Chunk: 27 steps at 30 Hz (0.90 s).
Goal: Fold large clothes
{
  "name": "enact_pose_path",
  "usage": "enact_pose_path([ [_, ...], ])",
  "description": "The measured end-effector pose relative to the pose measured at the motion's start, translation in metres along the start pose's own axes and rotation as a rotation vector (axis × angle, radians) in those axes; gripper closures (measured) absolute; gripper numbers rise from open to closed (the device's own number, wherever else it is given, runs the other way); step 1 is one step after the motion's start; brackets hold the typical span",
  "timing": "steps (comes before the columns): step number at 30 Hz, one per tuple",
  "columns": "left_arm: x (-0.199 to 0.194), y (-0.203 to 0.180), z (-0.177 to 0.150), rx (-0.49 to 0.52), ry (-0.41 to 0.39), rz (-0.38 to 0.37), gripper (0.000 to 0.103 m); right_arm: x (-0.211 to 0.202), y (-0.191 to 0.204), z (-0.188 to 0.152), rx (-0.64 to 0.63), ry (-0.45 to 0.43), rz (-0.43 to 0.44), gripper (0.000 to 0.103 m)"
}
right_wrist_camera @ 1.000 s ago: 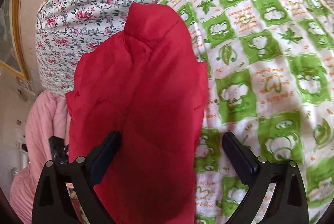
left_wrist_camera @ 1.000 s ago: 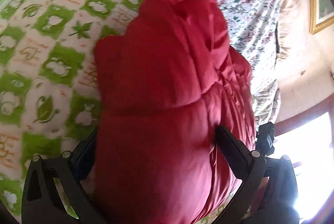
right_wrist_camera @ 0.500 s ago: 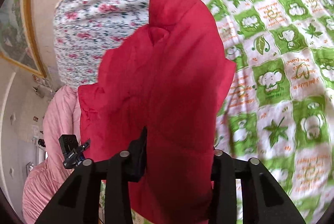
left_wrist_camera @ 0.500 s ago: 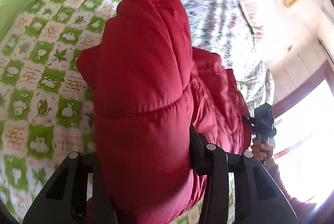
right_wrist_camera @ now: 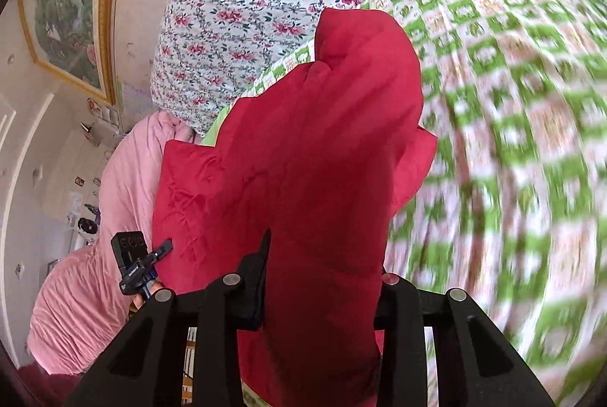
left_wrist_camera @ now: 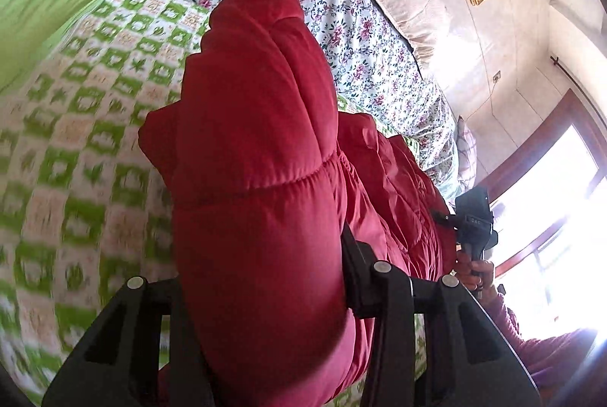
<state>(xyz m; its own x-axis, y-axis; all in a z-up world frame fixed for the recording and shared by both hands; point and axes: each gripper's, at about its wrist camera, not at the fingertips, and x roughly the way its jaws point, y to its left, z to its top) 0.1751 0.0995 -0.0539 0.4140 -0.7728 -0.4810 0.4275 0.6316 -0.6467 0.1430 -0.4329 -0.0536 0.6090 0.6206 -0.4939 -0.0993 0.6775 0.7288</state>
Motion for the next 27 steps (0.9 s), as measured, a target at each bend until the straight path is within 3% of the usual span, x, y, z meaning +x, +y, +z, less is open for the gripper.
enact_pose_path([
  [5,0.0,0.02,-0.02,-0.058,-0.001,0.018,0.063,0.0,-0.018,-0.016,0.052,-0.009,-0.008,0.068],
  [11,0.009,0.039,-0.034,-0.116,0.017,0.086,0.061,0.007,-0.028,-0.016,0.054,-0.022,-0.082,0.063],
  [14,0.013,0.038,-0.037,-0.099,0.015,0.144,0.056,0.009,-0.031,-0.018,0.04,-0.024,-0.12,0.057],
  [20,0.018,0.03,-0.044,-0.065,0.008,0.294,0.032,0.017,-0.034,-0.02,0.037,-0.028,-0.175,0.045],
  [24,0.009,0.014,-0.048,-0.001,-0.038,0.458,0.01,0.016,-0.029,-0.021,0.028,-0.037,-0.227,0.034],
  [27,-0.003,0.004,-0.049,0.034,-0.07,0.515,0.009,0.014,-0.023,-0.021,0.02,-0.047,-0.258,0.028],
])
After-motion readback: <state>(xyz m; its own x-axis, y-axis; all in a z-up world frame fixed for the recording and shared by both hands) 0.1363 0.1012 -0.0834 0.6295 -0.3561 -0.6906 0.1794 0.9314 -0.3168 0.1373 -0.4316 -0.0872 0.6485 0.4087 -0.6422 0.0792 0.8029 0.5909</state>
